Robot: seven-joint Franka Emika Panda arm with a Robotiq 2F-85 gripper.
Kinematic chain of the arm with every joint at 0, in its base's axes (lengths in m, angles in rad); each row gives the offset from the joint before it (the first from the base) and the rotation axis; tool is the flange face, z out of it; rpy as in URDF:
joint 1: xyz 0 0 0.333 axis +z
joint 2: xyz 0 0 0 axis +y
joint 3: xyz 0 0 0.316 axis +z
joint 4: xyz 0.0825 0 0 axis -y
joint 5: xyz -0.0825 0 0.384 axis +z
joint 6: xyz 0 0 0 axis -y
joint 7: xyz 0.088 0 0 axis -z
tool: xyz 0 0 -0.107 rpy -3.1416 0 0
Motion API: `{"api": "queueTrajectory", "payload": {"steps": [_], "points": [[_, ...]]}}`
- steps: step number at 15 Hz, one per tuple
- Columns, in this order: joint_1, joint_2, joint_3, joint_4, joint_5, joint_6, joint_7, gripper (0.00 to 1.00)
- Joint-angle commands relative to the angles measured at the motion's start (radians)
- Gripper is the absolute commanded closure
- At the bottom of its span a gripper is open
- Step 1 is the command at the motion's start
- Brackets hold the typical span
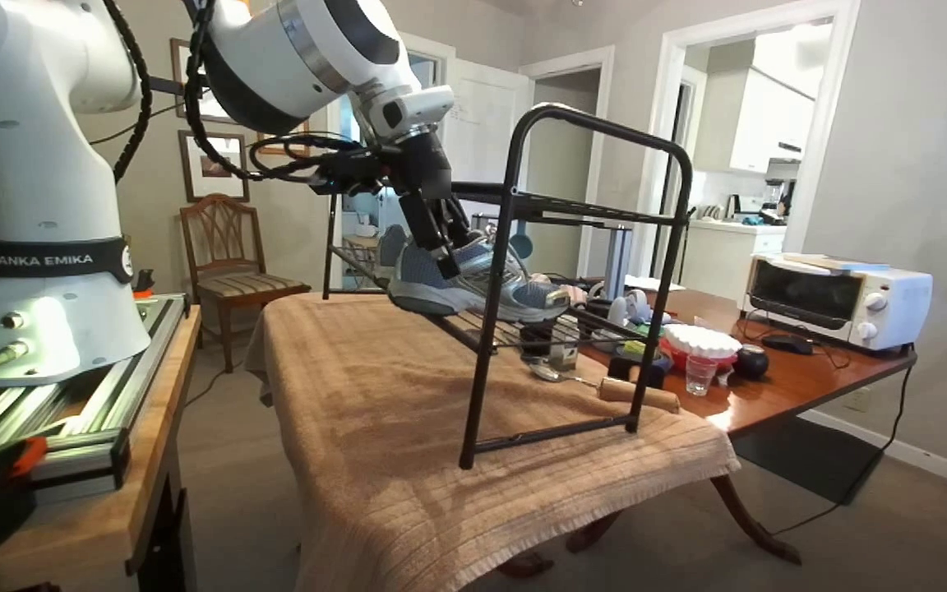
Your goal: Move the right sneaker to the shelf below it
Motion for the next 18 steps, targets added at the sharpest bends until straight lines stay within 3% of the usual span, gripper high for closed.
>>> {"api": "queueTrajectory", "payload": {"steps": [1,7,13,18], "points": [[0.014,0.023,0.026,0.021,-0.087,-0.025,0.134,0.0],[0.047,0.022,0.074,0.013,-0.258,-0.164,0.335,0.0],[0.087,0.011,0.131,0.005,-0.489,-0.304,0.647,0.0],[0.105,0.013,0.162,-0.027,-0.534,-0.399,0.758,0.0]]}}
